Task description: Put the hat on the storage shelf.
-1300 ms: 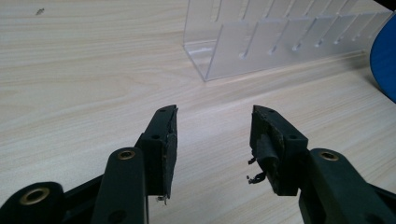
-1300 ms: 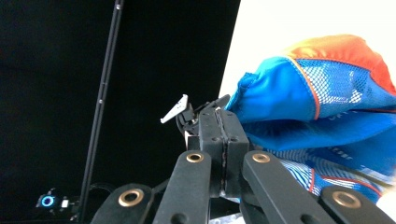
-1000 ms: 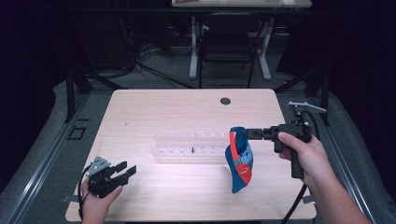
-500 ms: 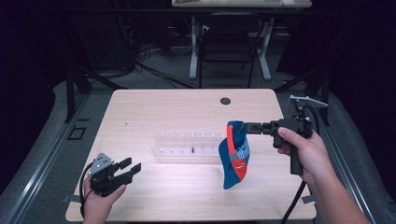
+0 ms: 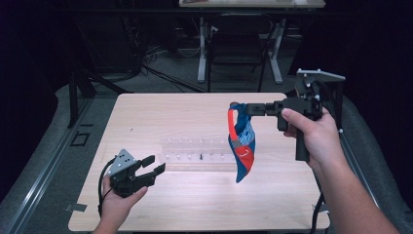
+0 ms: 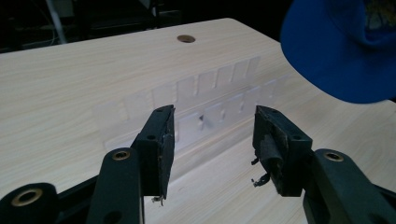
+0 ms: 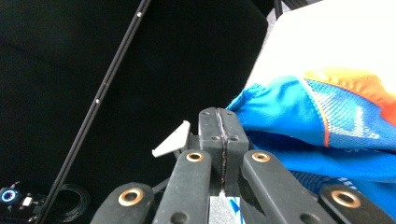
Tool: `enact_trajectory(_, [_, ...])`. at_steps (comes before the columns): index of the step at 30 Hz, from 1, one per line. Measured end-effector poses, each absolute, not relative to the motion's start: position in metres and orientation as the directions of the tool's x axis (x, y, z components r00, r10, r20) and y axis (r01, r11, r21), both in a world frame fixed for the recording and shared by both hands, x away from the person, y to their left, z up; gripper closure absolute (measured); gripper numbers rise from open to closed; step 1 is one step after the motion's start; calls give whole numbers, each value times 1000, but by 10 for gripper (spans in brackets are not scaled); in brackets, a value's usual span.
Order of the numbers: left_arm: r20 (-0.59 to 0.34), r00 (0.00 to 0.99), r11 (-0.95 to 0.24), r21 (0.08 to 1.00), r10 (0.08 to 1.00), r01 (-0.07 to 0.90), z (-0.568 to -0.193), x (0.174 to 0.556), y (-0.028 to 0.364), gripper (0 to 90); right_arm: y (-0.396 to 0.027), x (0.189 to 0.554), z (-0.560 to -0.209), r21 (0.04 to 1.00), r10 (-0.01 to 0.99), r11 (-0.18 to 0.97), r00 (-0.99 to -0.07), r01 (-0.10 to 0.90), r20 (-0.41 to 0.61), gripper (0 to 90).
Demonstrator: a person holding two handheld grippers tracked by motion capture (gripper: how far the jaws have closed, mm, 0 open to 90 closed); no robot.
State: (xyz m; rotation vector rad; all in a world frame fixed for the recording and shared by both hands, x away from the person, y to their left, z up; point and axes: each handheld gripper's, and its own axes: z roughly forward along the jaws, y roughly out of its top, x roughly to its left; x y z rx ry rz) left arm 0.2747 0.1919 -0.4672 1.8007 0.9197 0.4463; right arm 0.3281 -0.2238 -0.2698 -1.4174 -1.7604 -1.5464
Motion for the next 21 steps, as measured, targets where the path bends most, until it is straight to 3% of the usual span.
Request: enact_trajectory(21, [-55, 702, -218, 931, 710, 294, -417, 282, 160, 477, -166, 369, -262, 478, 397, -93, -408, 873, 822, 900])
